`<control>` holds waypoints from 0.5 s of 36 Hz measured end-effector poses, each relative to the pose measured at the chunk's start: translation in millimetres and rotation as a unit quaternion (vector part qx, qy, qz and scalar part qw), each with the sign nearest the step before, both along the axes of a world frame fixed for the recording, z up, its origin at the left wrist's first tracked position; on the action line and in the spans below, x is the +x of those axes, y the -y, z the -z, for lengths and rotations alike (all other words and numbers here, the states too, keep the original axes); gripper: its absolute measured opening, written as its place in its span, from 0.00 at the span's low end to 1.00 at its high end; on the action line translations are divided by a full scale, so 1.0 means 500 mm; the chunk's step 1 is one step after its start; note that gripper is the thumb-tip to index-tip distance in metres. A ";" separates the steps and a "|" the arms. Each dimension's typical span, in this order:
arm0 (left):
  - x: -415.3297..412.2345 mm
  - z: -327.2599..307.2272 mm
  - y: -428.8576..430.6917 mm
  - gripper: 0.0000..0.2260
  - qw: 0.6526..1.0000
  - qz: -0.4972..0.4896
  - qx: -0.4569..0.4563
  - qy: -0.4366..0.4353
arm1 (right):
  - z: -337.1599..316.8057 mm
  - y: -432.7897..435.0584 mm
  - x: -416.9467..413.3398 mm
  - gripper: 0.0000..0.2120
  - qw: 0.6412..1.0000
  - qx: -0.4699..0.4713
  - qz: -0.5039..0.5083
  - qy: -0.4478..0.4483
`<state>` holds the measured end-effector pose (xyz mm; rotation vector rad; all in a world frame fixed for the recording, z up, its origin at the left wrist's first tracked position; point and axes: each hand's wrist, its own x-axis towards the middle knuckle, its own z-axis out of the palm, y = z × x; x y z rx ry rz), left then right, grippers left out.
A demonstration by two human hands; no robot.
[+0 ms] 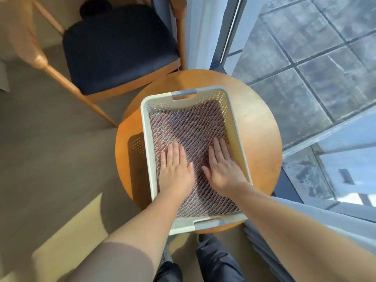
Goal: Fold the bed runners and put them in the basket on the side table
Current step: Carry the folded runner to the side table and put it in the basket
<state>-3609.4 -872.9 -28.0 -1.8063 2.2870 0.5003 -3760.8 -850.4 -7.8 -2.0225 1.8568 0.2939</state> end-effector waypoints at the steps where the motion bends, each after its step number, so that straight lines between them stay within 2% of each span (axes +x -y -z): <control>1: 0.001 -0.002 -0.022 0.27 1.000 0.004 0.004 0.000 | -0.001 -0.025 -0.001 0.34 1.000 0.006 -0.017 -0.010; 7: 0.013 0.020 -0.061 0.32 1.000 0.017 0.011 0.003 | 0.021 -0.062 -0.012 0.38 0.993 0.032 -0.097 -0.054; 12: 0.019 0.043 -0.058 0.30 1.000 0.012 0.012 -0.010 | 0.058 -0.048 -0.011 0.39 0.987 0.073 -0.101 -0.103; 18: 0.019 0.003 -0.051 0.27 0.998 -0.007 0.040 -0.048 | 0.017 -0.055 -0.006 0.39 0.992 0.069 -0.077 -0.074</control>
